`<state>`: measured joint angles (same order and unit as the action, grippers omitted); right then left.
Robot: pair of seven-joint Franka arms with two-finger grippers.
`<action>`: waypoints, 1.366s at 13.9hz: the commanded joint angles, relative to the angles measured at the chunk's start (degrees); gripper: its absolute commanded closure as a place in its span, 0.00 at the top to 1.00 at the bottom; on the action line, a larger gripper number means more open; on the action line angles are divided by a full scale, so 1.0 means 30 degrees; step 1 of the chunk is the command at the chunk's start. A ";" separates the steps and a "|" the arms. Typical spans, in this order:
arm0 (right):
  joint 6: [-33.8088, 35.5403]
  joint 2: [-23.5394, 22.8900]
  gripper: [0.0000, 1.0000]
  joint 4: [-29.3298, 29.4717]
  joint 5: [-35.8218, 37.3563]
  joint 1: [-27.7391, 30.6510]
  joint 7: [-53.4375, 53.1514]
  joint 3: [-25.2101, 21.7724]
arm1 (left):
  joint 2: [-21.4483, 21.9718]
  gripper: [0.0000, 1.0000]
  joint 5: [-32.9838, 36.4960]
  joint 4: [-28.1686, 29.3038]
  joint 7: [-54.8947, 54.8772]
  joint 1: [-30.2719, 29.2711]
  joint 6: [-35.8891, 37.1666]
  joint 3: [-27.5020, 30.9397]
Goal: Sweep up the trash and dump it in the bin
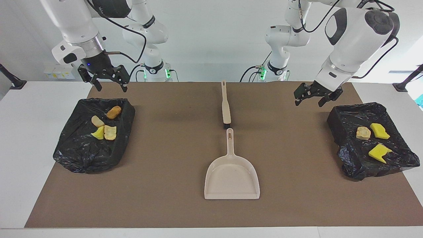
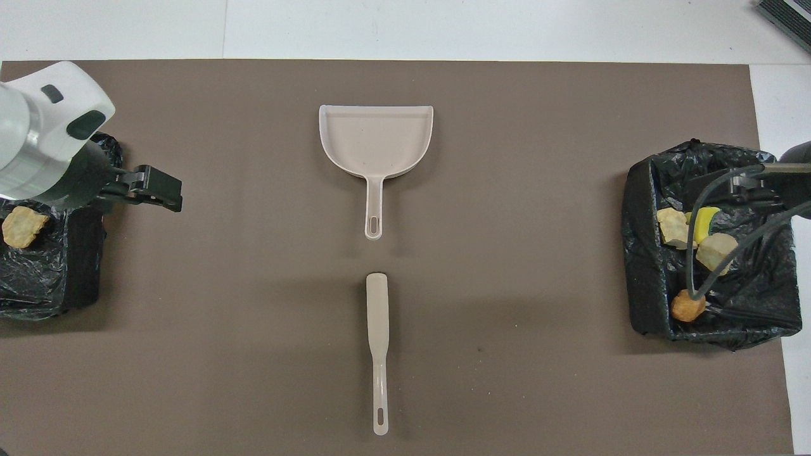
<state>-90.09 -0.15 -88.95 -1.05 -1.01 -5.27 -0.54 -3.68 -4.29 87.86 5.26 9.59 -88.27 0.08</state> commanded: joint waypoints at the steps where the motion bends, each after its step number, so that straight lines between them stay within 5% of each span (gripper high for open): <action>1: 0.0002 0.0403 1.00 -0.0439 -0.0177 0.0248 -0.0237 0.0121 | 0.1544 1.00 0.0874 0.0974 -0.0639 -0.0091 0.1033 -0.0143; 4: 0.0002 0.0403 1.00 -0.0439 -0.0206 0.0249 -0.0207 0.0150 | 0.2542 1.00 0.0875 0.2527 -0.0640 -0.0179 0.0541 -0.0143; 19: 0.0031 0.0432 1.00 -0.0439 -0.0411 0.0219 -0.0266 0.0121 | 0.2368 1.00 0.1078 0.2559 -0.0901 -0.0765 -0.0927 -0.0114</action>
<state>-90.09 -0.15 -88.95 -1.15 -1.01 -5.27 -0.51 2.26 -2.38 93.61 3.92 7.78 -89.26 0.04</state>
